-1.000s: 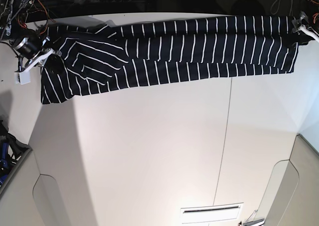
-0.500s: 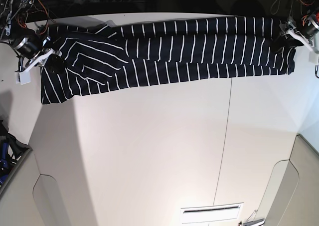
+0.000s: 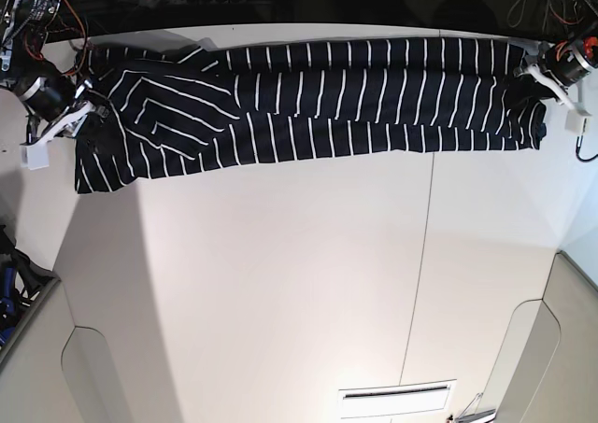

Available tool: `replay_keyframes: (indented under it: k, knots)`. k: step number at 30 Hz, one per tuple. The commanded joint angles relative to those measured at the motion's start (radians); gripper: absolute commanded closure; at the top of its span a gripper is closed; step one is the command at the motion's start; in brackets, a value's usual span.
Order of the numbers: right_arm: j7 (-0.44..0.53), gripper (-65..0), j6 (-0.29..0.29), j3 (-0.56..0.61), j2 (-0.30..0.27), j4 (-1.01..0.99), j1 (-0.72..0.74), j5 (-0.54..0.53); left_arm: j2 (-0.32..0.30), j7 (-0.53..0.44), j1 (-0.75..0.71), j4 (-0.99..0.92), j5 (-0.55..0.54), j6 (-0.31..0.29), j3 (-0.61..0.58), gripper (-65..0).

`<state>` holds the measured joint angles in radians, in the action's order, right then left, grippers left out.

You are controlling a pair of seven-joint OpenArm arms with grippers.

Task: Fold the T-shirt properly
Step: 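Grasp both ends of the folded strip with both grippers, then lift the strip end with the left gripper and fold it toward the right gripper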

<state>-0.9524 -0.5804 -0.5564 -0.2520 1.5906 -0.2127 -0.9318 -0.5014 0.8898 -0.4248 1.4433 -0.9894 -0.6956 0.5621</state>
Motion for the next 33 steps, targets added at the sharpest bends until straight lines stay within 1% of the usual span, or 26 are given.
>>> replay_keyframes:
  k: [1, 3, 5, 11, 13, 15, 17, 20, 23, 26, 29, 30, 31, 33]
  knots:
    - [0.004, 0.0, -0.011, -0.021, -0.017, 0.033, 0.008, -0.031, -0.026, -0.012, 0.012, 0.011, -0.015, -0.003, 0.011, 0.0]
    - [-0.015, 0.0, -0.011, -0.045, -0.017, 0.061, 0.014, -0.029, -0.032, -0.011, 0.048, 0.011, 0.002, -0.003, 0.011, 0.0]
    - [-0.035, 0.0, -0.011, -0.071, -0.017, 0.078, 0.024, -0.027, -0.034, -0.011, 0.093, 0.011, 0.043, -0.003, 0.011, 0.0]
    - [-0.04, 0.0, -0.011, -0.135, -0.017, 0.09, 0.024, -0.031, -0.04, -0.013, 0.223, 0.011, 0.207, -0.003, 0.01, 0.0]
    - [-0.04, 0.0, -0.011, -0.136, -0.017, 0.09, 0.024, -0.03, -0.066, -0.015, 0.252, 0.012, 0.214, -0.003, 0.01, 0.0]
    - [-0.04, -5.5, -0.011, -0.136, -0.017, 0.09, 0.023, -0.029, -0.1, -0.014, 0.267, 0.022, 0.214, -0.003, 0.01, 0.0]
    - [-0.04, -8.6, -0.011, -0.136, -0.017, 0.09, 0.023, -0.026, -0.129, -0.013, 0.269, 0.052, 0.213, -0.003, 0.01, 0.0]
    - [-0.039, -9.0, -0.011, -0.136, -0.017, 0.09, 0.024, -0.027, -0.135, 0.023, 0.267, 0.142, 0.204, -0.003, 0.008, 0.0]
    - [-0.039, -9.0, -0.011, -0.136, -0.016, 0.09, 0.023, -0.027, -0.117, 0.036, 0.231, 0.274, 0.163, -0.003, -0.026, 0.0]
    - [-0.039, -9.0, -0.011, -0.136, -0.016, 0.09, 0.023, -0.026, -0.077, 0.035, 0.178, 0.396, 0.18, -0.003, -0.1, 0.0]
    - [-0.039, -9.0, -0.011, -0.136, -0.016, 0.089, 0.023, -0.026, -0.016, 0.034, 0.153, 0.46, 0.229, -0.003, -0.204, 0.0]
    - [-0.039, -10.2, -0.011, -0.136, -0.016, 0.089, 0.023, -0.025, 0.006, 0.034, 0.153, 0.467, 0.254, -0.003, -0.24, 0.0]
    - [-0.039, -12.8, -0.011, -0.136, -0.016, 0.089, 0.022, -0.022, 0.027, 0.028, 0.156, 0.47, 0.279, -0.003, -0.274, 0.0]
    - [-0.04, -20.6, -0.011, -0.136, -0.016, 0.09, 0.018, -0.011, 0.064, 0.012, 0.156, 0.47, 0.319, -0.003, -0.331, 0.0]
